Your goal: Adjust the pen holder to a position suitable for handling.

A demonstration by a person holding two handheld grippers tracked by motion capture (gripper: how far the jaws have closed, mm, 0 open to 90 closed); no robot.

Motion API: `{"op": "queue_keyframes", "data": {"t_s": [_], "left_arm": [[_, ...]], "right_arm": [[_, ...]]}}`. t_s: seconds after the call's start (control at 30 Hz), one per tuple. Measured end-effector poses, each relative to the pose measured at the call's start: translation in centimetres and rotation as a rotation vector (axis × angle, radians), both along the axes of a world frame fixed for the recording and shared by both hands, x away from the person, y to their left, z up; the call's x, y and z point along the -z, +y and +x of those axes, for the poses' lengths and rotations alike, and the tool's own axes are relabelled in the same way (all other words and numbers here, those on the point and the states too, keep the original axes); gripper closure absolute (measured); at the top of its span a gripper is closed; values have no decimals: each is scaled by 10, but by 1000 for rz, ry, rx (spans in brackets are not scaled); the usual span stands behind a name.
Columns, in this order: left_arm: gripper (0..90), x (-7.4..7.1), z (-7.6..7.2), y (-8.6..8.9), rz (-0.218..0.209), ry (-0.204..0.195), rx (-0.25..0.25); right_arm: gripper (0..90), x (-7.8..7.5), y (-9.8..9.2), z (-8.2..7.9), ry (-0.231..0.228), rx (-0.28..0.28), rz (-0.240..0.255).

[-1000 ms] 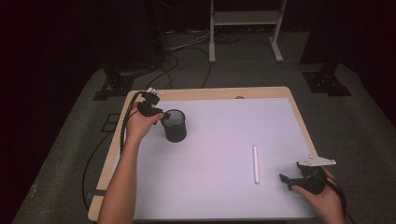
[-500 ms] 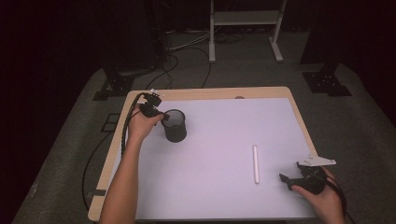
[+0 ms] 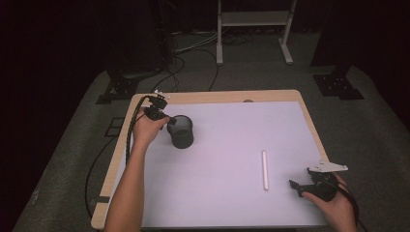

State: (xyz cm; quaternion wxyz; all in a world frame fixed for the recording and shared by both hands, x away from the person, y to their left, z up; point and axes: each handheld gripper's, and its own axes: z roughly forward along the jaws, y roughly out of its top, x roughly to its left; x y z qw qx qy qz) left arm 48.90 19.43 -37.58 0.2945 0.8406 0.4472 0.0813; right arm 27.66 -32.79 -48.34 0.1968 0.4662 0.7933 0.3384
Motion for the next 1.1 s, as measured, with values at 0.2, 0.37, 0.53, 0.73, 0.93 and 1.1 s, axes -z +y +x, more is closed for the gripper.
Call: {"op": "queue_keyframes", "data": {"t_s": [0.2,0.37,0.53,0.73,0.93,1.1], "left_arm": [[831,-3,-3,-3,-6,13,8],[832,-6,-7,-7,-17,11,20],[831,-12,-11,-14,-27,21,34],[832,-17,-16,-27,-14,22,59],[832,-17,-19,-37,-21,27,81],[832,-17,-24,-50,-29,32,109]], "right_arm": [[117,0,0,0,0,0,0],[117,0,0,0,0,0,0],[117,0,0,0,0,0,0],[117,0,0,0,0,0,0],[117,0,0,0,0,0,1],[117,0,0,0,0,0,1]]}}
